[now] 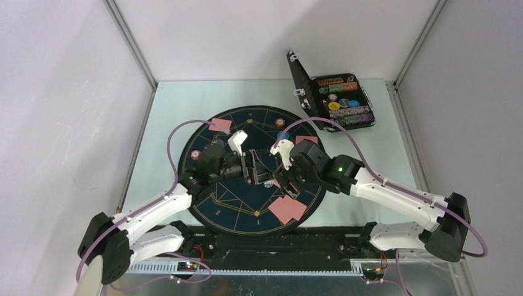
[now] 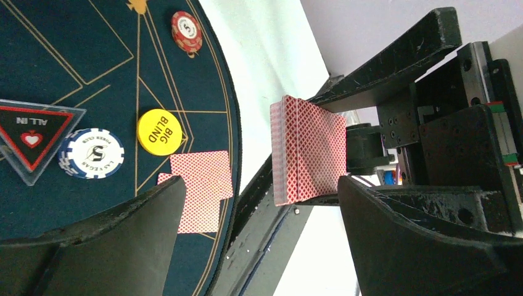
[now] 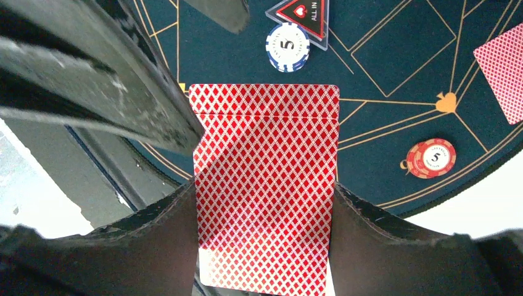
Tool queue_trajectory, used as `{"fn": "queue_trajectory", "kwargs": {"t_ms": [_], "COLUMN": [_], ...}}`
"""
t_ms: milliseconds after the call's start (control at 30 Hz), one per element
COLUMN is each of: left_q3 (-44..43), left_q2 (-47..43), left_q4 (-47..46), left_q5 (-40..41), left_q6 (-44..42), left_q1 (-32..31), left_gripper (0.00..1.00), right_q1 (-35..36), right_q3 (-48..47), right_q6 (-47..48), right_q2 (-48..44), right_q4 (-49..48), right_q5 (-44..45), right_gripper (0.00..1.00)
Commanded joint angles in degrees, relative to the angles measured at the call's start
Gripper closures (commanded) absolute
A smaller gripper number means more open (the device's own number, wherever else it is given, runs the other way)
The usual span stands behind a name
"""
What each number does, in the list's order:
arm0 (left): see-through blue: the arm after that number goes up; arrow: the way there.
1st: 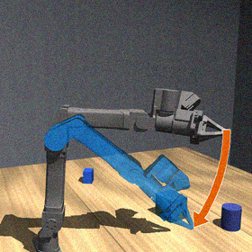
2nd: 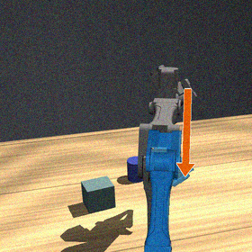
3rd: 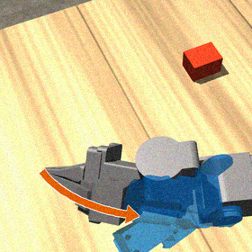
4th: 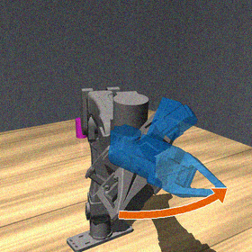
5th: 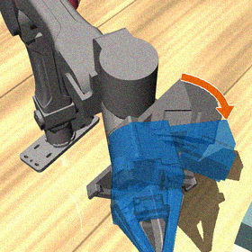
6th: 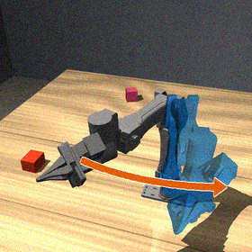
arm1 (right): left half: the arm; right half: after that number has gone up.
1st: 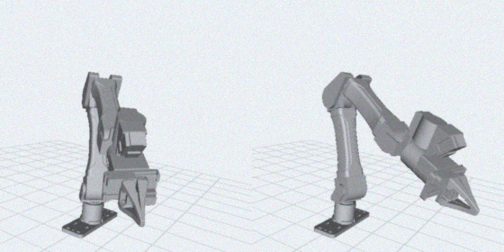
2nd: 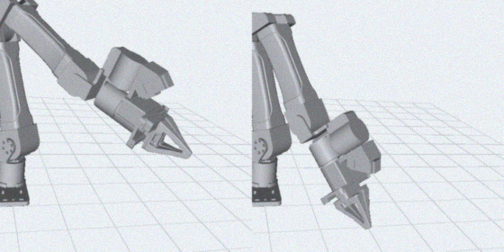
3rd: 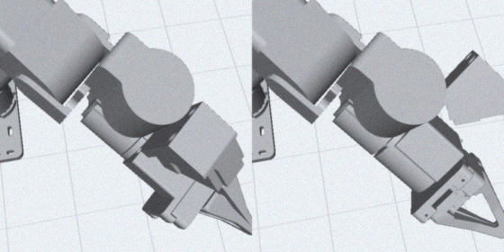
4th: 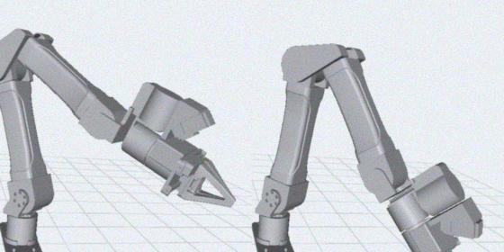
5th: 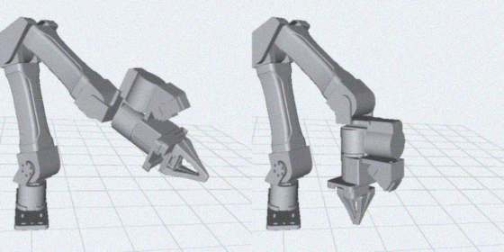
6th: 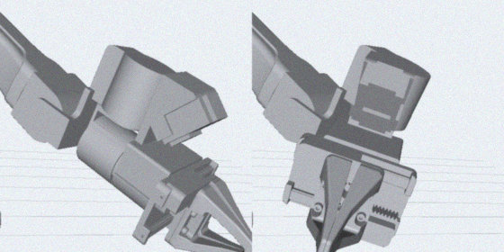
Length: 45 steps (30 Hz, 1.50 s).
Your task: Distribute texas hold em gaming equipment
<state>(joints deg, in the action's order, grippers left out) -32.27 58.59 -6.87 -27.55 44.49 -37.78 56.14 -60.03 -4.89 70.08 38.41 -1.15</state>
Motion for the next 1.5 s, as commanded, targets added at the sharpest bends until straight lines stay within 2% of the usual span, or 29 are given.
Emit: {"fn": "queue_trajectory", "kwargs": {"t_ms": [0, 433, 500, 633, 1067, 1200, 1367, 1467], "left_q3": [-2.96, -6.46, -6.45, -7.93, -4.8, -4.87, -4.69, -5.0], "left_q2": [3.44, 12.31, 12.86, 13.81, 5.04, 3.87, 2.98, 2.58], "left_q4": [-3.35, -6.17, -4.92, 4.96, 10.51, 8.57, 1.75, 0.83], "left_q5": [-2.99, -5.68, -5.12, 0.33, 3.61, 1.18, -5.23, -6.62], "left_q6": [-1.47, -1.24, -1.82, -5.28, -6.45, -5.75, -2.52, -1.95], "left_q1": [-1.62, -4.86, -4.92, -4.37, 0.61, 0.67, 0.65, 0.64], "left_gripper": [0.0, 0.0, 0.0, 0.01, 0.04, 0.08, 0.15, 0.26], "right_q1": [0.23, 0.35, 0.38, 0.3, 0.35, 0.36, 0.3, 0.29], "right_q3": [-1.29, -2.02, -1.98, -2.01, -2.0, -2.02, -2.02, -1.98], "right_q6": [1.03, 1.44, 1.46, 1.56, 1.48, 1.46, 1.46, 1.39], "right_q2": [0.24, 0.89, 0.59, -0.1, -0.73, -0.74, -0.66, -0.57], "right_q4": [-3.63, -4.17, -4.14, -3.78, -3.18, -3.24, -3.32, -3.39], "right_q5": [-1.64, -2.74, -2.58, -2.27, -1.38, -1.31, -1.44, -1.28], "right_gripper": [1.0, 1.0, 1.0, 1.0, 1.0, 1.0, 1.0, 1.0]}}
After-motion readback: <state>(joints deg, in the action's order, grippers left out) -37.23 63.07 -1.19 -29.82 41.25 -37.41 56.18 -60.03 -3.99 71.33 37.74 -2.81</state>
